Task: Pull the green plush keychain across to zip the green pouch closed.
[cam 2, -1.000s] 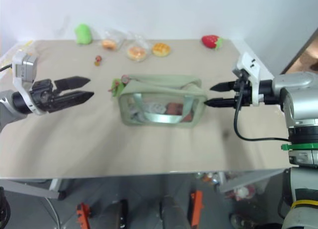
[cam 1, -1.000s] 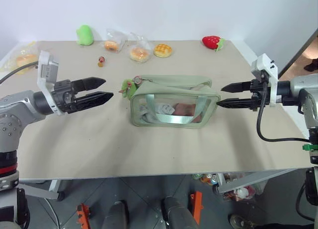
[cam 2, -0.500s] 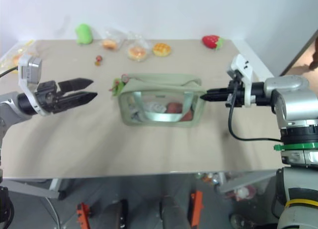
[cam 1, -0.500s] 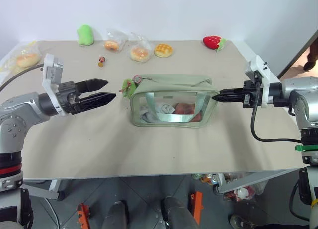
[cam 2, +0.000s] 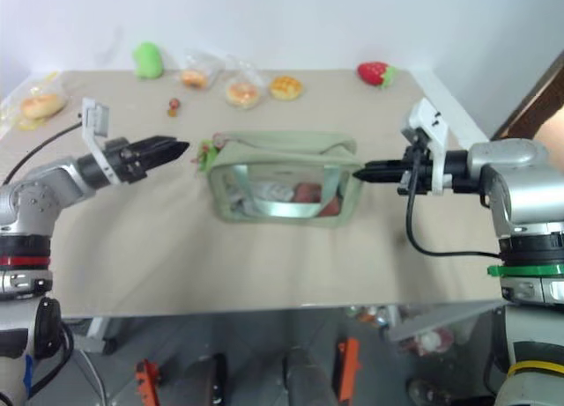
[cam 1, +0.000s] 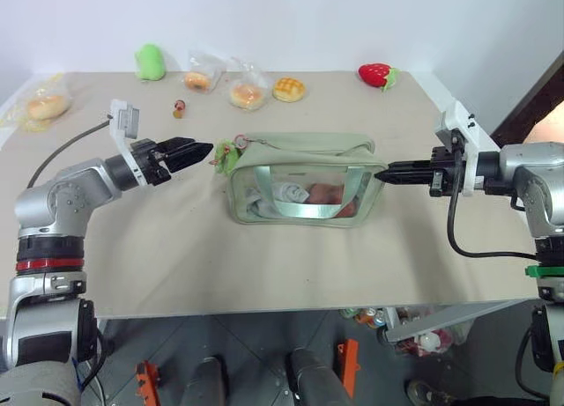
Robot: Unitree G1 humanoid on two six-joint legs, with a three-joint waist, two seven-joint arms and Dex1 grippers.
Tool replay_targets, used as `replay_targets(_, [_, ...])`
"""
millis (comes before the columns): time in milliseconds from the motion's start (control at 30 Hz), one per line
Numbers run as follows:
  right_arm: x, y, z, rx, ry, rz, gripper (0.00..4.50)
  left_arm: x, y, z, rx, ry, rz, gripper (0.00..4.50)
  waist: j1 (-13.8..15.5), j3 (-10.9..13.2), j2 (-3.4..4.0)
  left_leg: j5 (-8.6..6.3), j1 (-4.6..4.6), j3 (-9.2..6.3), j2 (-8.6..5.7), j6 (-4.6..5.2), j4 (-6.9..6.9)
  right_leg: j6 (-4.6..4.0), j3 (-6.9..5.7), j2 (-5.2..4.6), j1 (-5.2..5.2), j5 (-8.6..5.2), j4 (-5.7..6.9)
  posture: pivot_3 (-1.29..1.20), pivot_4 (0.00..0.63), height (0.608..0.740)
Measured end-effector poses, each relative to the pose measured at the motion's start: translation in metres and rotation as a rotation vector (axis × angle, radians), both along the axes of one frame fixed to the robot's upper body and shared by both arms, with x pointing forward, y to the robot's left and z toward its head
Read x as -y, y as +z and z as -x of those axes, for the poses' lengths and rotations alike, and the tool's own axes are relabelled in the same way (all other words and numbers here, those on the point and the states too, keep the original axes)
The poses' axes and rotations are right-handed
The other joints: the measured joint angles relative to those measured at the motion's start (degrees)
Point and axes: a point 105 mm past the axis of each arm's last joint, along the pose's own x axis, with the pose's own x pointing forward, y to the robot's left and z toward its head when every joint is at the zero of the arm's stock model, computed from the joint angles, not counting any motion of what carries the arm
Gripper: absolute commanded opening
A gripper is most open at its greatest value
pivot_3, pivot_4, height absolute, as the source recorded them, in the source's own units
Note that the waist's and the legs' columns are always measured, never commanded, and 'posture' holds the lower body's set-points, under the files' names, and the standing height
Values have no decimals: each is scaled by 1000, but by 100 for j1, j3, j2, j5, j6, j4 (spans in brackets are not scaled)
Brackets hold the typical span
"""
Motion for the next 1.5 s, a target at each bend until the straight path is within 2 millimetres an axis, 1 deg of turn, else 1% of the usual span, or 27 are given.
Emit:
replay_targets(100, [-1, 0, 2, 0, -2, -1, 76, 3, -2, -3, -12, -14, 2, 4500, -2, 0, 0, 0, 2, -2, 0, 0, -3, 0, 0, 1, 1, 0, 0, 0, 150, 740])
replay_targets(233, [0, -2, 4, -2, -13, -4, 76, 11, -18, -7, -55, -31, -27, 4500, -4, 0, 0, 0, 0, -2, 0, 0, 0, 0, 0, 1, 2, 0, 0, 0, 150, 740])
replay_targets(400, [0, -2, 6, -2, -21, -14, 76, 11, -26, -8, -75, -33, -60, 4500, -10, 0, 0, 0, 1, -3, 0, 0, -1, 0, 0, 2, 2, 0, 1, 0, 150, 740])
replay_targets(533, [-1, -1, 7, 2, -21, -13, 76, 15, -34, -10, -101, -36, -62, 4500, -9, 0, 0, 0, -2, -3, -1, 0, 0, 2, 0, 1, 3, 0, 0, 0, 150, 740])
replay_targets(600, [-1, -1, 7, 3, -22, -14, 0, 19, -37, -11, -103, -41, -58, 3984, -9, 0, 0, 0, -2, -4, -1, 0, 0, 2, 0, 1, 3, 0, 0, 0, 150, 740])
replay_targets(700, [-1, -1, 6, 3, -24, -15, 0, 24, -39, -16, -97, -21, -73, 3114, -6, 0, 0, 0, -2, -5, -1, 0, 0, 3, 0, 1, 4, 1, 0, 0, 150, 740])
replay_targets(733, [-1, -1, 6, 4, -24, -16, 0, 26, -39, -18, -94, -18, -72, 2653, -6, 0, 0, 0, -2, -5, -2, 0, 1, 4, 0, 1, 5, 1, 0, 0, 150, 740])
replay_targets(833, [-1, -1, 6, 4, -24, -19, 0, 29, -39, -21, -96, -10, -65, 1679, -7, 0, 0, 0, -2, -6, -2, 0, 1, 4, 0, 1, 4, 2, 0, 0, 150, 740])
replay_targets(900, [-1, -1, 6, 6, -26, -19, 0, 32, -38, -23, -94, -7, -52, 941, -3, 0, 0, 0, -2, -7, -2, 0, 1, 5, 0, 1, 5, 1, 0, 0, 150, 740])
replay_targets(933, [-1, 0, 6, 7, -27, -19, 0, 34, -38, -24, -91, -3, -46, 666, -3, 0, 0, 0, -2, -7, -2, 0, 1, 5, 0, 1, 5, 1, 0, 0, 150, 740])
replay_targets(967, [-1, 0, 6, 7, -28, -19, 0, 35, -39, -24, -92, -1, -43, 223, -4, 0, 0, 0, -2, -6, -2, 0, 1, 6, 1, 1, 5, 2, 0, 0, 150, 740])
replay_targets(1000, [-1, 0, 6, 7, -28, -19, 0, 35, -39, -25, -92, -1, -42, 35, -4, 0, 0, 0, -2, -6, -2, 0, 1, 6, 1, 1, 5, 2, 0, 0, 150, 740])
replay_targets(1067, [-1, 0, 6, 9, -27, -19, 0, 35, -38, -25, -89, 1, -39, 35, -4, 0, 0, 0, -3, -8, -2, 0, 1, 6, 0, 1, 5, 2, 0, 0, 150, 740])
replay_targets(1167, [-1, -1, 6, 7, -25, -21, 0, 34, -30, -24, -60, 4, -31, 35, -4, 0, 0, 0, -4, -8, -2, 0, 1, 6, 0, 1, 5, 2, 0, 0, 150, 740])
replay_targets(1300, [-1, -2, 7, 5, -23, -22, 0, 33, -12, -25, 0, 27, -14, 35, -4, 0, 0, 1, -3, -9, -2, 0, 2, 7, 0, 2, 5, 3, 0, 0, 150, 740])
replay_targets(1333, [-1, -2, 7, 5, -23, -22, 0, 32, -4, -27, 18, 42, -3, 35, -4, 1, -1, 1, -4, -9, -2, 0, 3, 8, 0, 2, 5, 3, 0, 0, 150, 740])
replay_targets(1367, [-1, -2, 7, 5, -23, -22, 0, 34, 15, -30, 65, 58, 4, 35, -4, 3, -5, 1, -7, -11, -2, -1, 6, 10, 0, 3, 4, 5, 0, 0, 150, 740])
replay_targets(1433, [-1, -2, 7, 7, -22, -21, 0, 38, 40, -31, 137, 66, 10, 35, -4, 3, -5, 1, -6, -11, -3, -1, 9, 12, 0, 2, 8, 6, -1, 0, 150, 740])
replay_targets(1467, [-2, -1, 7, 8, -22, -21, 0, 42, 59, -31, 196, 64, 11, 35, -4, 3, -5, 1, -6, -10, -5, -1, 9, 13, 1, 1, 9, 6, -2, 0, 150, 740])
replay_targets(1500, [-2, -1, 7, 9, -21, -21, 0, 47, 74, -29, 242, 59, 8, 35, -4, 2, -4, 1, -1, -9, -5, -2, 9, 14, 2, 1, 13, 6, -3, 0, 150, 740])
